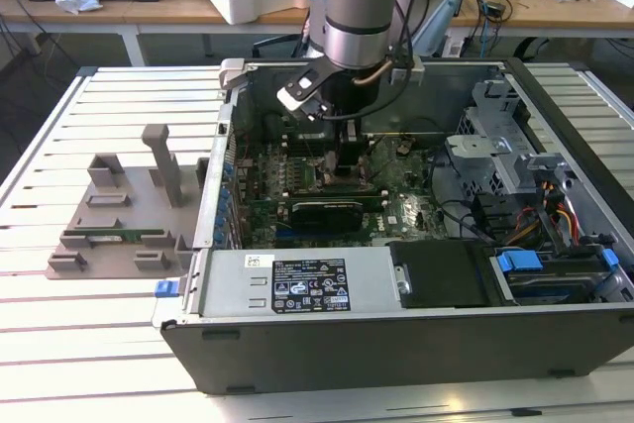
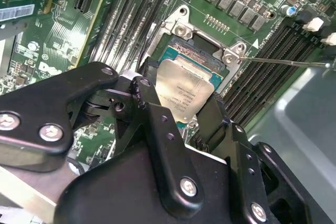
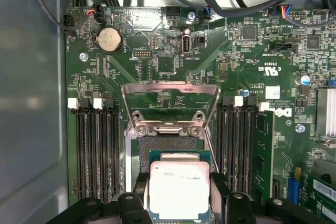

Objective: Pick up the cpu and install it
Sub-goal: 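Place the cpu into insertion slot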

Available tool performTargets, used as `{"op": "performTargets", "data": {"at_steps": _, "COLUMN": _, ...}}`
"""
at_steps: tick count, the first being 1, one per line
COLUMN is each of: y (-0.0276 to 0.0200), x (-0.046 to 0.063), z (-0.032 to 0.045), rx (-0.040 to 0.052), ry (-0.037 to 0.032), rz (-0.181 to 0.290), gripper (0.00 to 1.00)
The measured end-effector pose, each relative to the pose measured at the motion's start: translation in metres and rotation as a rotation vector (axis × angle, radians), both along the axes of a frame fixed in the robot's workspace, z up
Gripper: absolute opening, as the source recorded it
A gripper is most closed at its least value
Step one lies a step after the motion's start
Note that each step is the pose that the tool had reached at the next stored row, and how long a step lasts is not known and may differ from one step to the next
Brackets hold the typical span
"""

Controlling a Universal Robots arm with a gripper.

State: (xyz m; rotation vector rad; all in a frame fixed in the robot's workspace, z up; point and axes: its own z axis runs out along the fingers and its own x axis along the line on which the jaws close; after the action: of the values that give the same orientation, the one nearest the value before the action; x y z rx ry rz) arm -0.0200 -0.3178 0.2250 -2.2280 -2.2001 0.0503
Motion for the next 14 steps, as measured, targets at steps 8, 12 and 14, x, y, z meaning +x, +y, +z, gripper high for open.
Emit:
{"op": "performTargets", "data": {"at_steps": 8, "y": 0.0059, "x": 0.001, "z": -0.0156, "rx": -0.0002, "ry": 0.0001, "rz": 0.001, "gripper": 0.55}}
{"op": "performTargets", "data": {"at_steps": 12, "y": 0.0062, "x": 0.001, "z": -0.0222, "rx": -0.0002, "ry": 0.0001, "rz": 0.001, "gripper": 0.55}}
{"op": "performTargets", "data": {"at_steps": 14, "y": 0.0063, "x": 0.0, "z": -0.0238, "rx": -0.0002, "ry": 0.0001, "rz": 0.005, "gripper": 0.55}}
